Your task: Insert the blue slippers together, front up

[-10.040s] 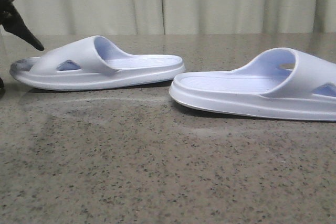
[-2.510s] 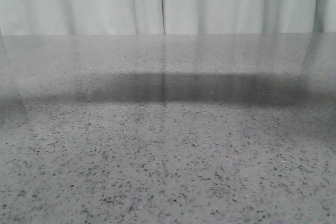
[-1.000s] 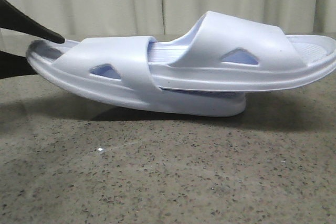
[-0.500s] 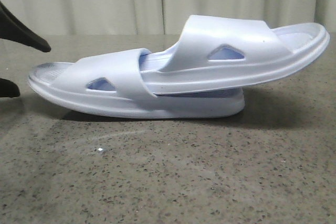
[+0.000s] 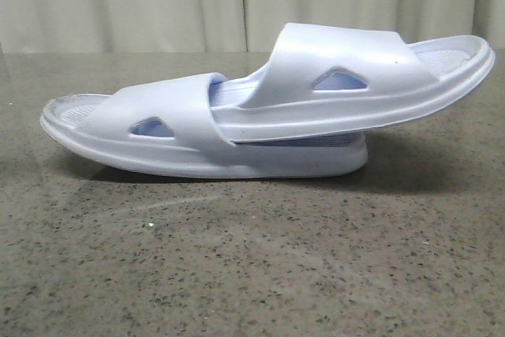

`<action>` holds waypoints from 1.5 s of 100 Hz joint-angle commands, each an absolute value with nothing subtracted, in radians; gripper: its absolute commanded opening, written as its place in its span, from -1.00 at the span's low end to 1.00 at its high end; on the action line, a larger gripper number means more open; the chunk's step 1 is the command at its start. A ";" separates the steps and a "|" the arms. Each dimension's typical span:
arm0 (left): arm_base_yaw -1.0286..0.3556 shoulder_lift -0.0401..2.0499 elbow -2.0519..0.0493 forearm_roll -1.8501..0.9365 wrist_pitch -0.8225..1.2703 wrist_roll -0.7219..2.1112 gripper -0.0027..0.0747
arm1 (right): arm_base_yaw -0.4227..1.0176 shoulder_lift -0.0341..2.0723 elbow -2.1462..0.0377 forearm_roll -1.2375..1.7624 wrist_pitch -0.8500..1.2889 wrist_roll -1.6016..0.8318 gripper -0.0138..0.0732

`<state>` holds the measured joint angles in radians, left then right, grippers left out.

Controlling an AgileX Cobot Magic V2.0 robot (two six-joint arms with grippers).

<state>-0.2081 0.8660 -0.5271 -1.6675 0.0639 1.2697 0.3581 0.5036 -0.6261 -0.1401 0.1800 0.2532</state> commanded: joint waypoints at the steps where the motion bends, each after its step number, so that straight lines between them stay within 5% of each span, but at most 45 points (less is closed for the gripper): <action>1: -0.217 0.771 -0.557 -1.627 0.050 1.311 0.22 | 0.351 0.506 -0.630 -0.210 0.119 0.244 0.56; 48: -0.217 0.454 -0.440 -1.470 0.045 1.311 0.22 | 0.221 0.376 -0.391 -0.259 0.000 0.245 0.56; 97: -0.217 0.375 -0.320 -1.469 0.036 1.311 0.21 | 0.212 0.235 -0.339 -0.235 0.105 0.245 0.53; 107: -0.217 0.375 -0.320 -1.469 0.029 1.311 0.08 | 0.212 0.235 -0.339 -0.237 0.075 0.245 0.31; 135: -0.217 0.375 -0.320 -1.469 0.026 1.311 -0.73 | 0.212 0.235 -0.339 -0.237 0.069 0.245 -0.83; 141: -0.217 0.375 -0.320 -1.469 0.026 1.311 -0.90 | 0.212 0.235 -0.339 -0.237 0.069 0.245 -0.93; 150: -0.217 0.375 -0.320 -1.469 0.026 1.311 -0.89 | 0.212 0.235 -0.339 -0.237 0.072 0.245 -0.93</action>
